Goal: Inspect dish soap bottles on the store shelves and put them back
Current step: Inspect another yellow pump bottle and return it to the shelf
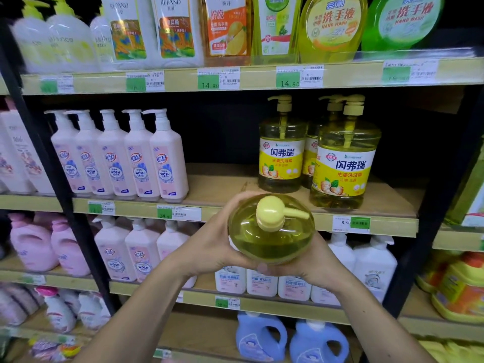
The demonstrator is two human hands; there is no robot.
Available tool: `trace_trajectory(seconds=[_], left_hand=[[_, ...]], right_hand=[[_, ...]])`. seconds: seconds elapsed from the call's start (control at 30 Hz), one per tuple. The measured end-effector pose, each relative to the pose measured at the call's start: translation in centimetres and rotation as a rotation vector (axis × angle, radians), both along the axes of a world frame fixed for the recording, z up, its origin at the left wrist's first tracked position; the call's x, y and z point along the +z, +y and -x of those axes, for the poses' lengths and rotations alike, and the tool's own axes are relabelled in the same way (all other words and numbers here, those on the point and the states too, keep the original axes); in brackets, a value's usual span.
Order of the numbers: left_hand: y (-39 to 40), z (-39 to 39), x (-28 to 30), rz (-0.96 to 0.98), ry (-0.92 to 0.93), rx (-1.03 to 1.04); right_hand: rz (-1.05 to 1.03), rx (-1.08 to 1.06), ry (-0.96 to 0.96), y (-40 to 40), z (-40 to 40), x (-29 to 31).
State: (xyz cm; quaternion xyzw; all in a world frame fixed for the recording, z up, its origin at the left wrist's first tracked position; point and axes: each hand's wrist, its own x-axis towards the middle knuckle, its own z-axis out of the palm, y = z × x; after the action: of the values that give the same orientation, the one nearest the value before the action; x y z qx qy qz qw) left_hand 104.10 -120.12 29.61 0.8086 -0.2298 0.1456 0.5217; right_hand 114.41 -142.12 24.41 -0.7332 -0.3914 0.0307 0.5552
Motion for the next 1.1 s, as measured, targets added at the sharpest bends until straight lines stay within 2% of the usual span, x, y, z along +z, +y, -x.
trace_trajectory(seconds=[0.27, 0.4, 0.47, 0.6, 0.7, 0.8, 0.93, 1.0, 1.1], left_hand=[[-0.4, 0.7, -0.6, -0.066, -0.089, 0.014], [-0.1, 0.4, -1.0, -0.06, -0.109, 0.025], [-0.1, 0.1, -1.6, 0.017, -0.088, 0.04], [-1.2, -0.2, -2.5, 0.395, 0.009, 0.001], [-2.3, -0.4, -2.1, 0.559, 0.049, 0.024], [-3.0, -0.7, -1.4, 0.617, 0.068, 0.065], [-3.5, -0.9, -0.5, 0.697, 0.11, 0.198], [-3.5, -1.3, -0.4, 0.806, 0.185, 0.188], [-3.7, -1.9, -0.1, 0.965, 0.332, 0.118]], right_hand=[[-0.155, -0.046, -0.09, 0.2, 0.6, 0.4], [-0.137, -0.098, -0.112, 0.0, 1.1, 0.8], [-0.1, -0.131, -0.107, -0.2, 1.1, 0.5], [-0.073, -0.161, -0.062, 0.0, 2.4, 0.6], [-0.1, -0.147, 0.028, 0.6, 3.5, 1.7], [-0.113, -0.112, 0.126, 0.6, 4.2, 2.9], [-0.234, 0.04, 0.468, 0.0, 4.8, 3.8], [-0.319, 0.054, 0.589, 0.3, 5.1, 3.3], [-0.426, 0.155, 0.653, 1.2, 6.9, 3.0]])
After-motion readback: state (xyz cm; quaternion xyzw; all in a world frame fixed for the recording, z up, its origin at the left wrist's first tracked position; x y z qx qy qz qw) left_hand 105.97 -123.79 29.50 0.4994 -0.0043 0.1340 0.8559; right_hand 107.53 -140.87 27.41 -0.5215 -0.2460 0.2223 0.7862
